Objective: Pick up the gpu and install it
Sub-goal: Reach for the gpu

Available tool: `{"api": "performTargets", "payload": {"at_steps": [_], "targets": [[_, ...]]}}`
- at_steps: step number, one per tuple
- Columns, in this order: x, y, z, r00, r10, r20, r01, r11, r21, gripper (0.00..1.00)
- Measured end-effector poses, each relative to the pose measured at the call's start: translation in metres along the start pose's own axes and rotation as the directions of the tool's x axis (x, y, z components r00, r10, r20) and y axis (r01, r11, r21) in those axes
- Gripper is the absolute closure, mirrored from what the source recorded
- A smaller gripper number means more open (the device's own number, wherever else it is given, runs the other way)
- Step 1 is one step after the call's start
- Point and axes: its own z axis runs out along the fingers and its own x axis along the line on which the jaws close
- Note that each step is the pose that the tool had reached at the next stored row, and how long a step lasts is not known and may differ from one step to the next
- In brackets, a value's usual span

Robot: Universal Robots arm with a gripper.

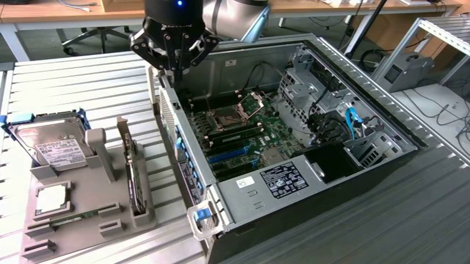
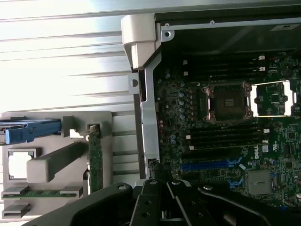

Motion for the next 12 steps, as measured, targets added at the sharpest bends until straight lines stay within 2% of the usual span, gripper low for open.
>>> {"api": "performTargets", "payload": {"at_steps": [12], "targets": [[0.0029,-0.0002,-0.0001,1.0,0.0,-0.0001,0.0,1.0,0.0001,0.89]]}}
